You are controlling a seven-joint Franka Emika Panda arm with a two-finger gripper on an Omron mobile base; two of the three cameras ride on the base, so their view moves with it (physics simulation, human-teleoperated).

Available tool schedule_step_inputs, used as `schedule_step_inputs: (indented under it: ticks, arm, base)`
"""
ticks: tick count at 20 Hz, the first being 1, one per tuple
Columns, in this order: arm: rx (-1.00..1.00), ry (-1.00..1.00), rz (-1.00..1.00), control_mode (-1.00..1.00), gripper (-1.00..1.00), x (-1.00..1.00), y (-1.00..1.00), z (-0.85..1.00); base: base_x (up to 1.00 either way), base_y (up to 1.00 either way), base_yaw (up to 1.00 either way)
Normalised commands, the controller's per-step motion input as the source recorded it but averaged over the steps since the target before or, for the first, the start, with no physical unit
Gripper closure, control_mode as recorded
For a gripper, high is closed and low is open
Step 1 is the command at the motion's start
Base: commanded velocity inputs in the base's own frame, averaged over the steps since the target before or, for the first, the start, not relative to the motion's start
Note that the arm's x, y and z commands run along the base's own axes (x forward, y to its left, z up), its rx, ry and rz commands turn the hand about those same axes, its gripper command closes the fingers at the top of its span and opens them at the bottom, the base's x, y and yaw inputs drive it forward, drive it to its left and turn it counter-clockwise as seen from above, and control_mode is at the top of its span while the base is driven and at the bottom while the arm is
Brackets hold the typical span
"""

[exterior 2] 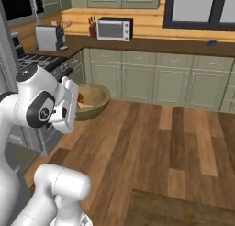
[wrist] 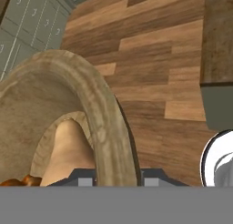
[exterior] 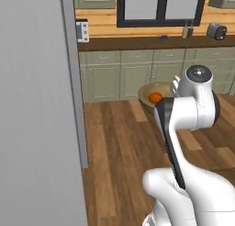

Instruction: Pick the chicken drumstick and squash from their plates and place them in the bowl. Then put the bowl in the fridge.

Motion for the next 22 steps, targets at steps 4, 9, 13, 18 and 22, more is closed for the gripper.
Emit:
schedule_step_inputs:
  ticks: [4, 9, 13, 18, 22]
  arm:
    - [0.0, 0.0, 0.0, 1.0, 1.0, 0.0, 0.0, 0.0]
    - [0.0, 0.0, 0.0, 1.0, 1.0, 0.0, 0.0, 0.0]
    - [0.0, 0.0, 0.0, 1.0, 1.0, 0.0, 0.0, 0.0]
    - [0.0, 0.0, 0.0, 1.0, 1.0, 0.0, 0.0, 0.0]
    - [0.0, 0.0, 0.0, 1.0, 1.0, 0.0, 0.0, 0.0]
  base:
    - [0.36, 0.01, 0.19]
    - [0.0, 0.0, 0.53]
    - [0.0, -0.02, 0.63]
    - [0.07, -0.12, 0.6]
    - [0.17, -0.08, 0.54]
